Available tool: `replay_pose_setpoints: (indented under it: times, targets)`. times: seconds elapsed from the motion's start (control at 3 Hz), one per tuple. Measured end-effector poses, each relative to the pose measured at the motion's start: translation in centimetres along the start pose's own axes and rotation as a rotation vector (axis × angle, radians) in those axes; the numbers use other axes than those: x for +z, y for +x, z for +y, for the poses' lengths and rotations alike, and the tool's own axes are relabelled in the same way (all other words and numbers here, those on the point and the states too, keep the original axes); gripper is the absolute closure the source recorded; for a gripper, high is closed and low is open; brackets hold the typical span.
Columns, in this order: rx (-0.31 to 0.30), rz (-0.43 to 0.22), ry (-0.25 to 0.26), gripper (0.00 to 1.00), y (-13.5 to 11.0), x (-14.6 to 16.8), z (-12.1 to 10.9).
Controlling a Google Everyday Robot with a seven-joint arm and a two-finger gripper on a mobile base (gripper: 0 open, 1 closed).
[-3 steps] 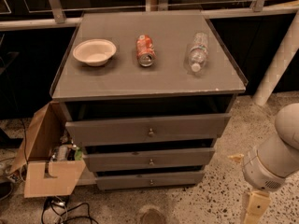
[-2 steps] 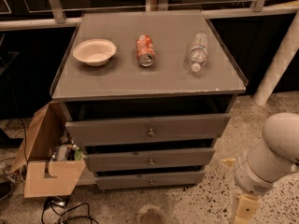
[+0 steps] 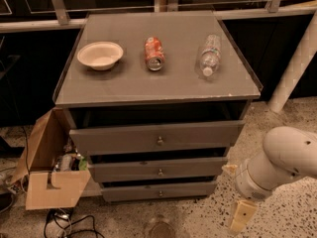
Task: Open middle drawer
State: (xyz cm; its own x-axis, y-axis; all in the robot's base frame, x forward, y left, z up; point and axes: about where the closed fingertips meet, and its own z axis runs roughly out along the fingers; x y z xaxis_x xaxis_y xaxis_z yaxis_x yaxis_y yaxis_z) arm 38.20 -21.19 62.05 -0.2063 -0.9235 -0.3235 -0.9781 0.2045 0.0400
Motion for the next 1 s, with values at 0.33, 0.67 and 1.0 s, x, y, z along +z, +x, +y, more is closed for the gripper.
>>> replay_pose_setpoints:
  times: [0.33,0.67,1.0]
  targets:
    - [0.026,-0.039,-0.019,0.00,0.1,2.7,-1.0]
    - [0.060,-0.088,-0.030,0.00,-0.4,5.7,-2.6]
    - [0.060,-0.088,-0.030,0.00,-0.5,5.7,-2.6]
